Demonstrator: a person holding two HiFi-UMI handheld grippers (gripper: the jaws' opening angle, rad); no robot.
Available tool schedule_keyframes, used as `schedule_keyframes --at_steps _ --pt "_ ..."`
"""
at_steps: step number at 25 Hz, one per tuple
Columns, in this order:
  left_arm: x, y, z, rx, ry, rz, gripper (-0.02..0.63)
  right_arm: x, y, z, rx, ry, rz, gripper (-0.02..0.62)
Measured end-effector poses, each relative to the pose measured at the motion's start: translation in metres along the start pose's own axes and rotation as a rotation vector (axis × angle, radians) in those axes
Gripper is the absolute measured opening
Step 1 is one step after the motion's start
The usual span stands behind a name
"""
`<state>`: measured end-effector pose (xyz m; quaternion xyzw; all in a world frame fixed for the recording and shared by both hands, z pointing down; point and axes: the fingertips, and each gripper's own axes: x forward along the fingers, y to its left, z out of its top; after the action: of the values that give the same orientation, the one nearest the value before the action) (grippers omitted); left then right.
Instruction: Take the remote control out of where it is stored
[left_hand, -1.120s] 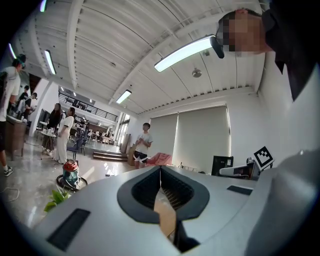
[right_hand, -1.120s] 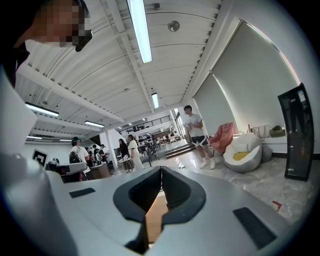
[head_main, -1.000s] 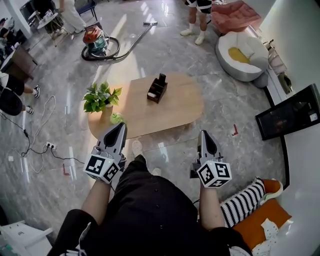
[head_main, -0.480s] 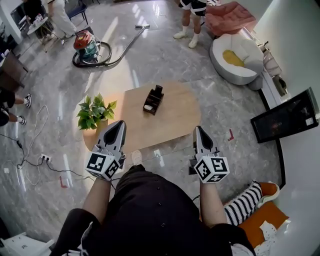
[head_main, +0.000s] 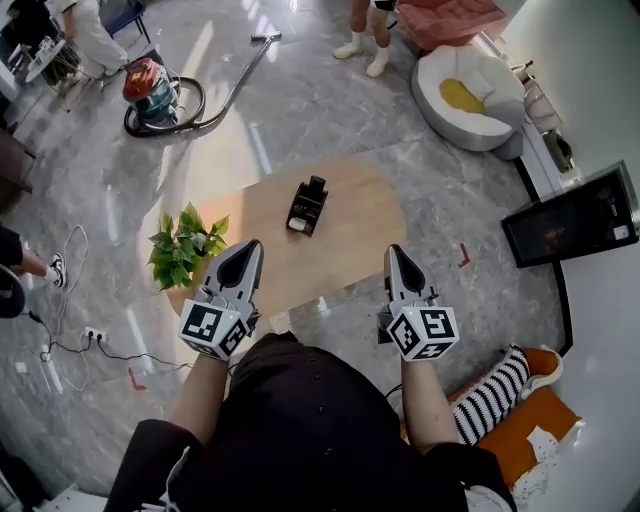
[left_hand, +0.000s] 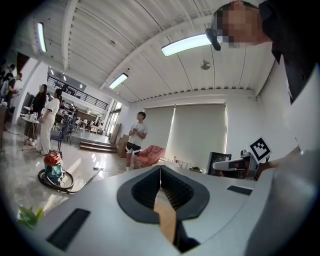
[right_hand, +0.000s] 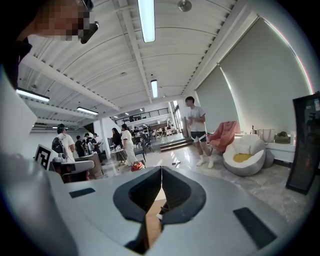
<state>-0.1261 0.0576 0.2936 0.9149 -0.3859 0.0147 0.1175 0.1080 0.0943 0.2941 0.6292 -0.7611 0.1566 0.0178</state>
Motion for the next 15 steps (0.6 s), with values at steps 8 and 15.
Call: schedule_keyframes --at_steps 8,15 --pt "0.022 0.040 -0.048 -0.042 0.115 -0.034 0.009 0.053 0.021 -0.029 -0.051 0.085 -0.015 0.008" --pt "0.055 0.053 -0.102 -0.051 0.273 -0.026 0.009 0.070 0.009 -0.070 -0.014 0.188 -0.030 0.008"
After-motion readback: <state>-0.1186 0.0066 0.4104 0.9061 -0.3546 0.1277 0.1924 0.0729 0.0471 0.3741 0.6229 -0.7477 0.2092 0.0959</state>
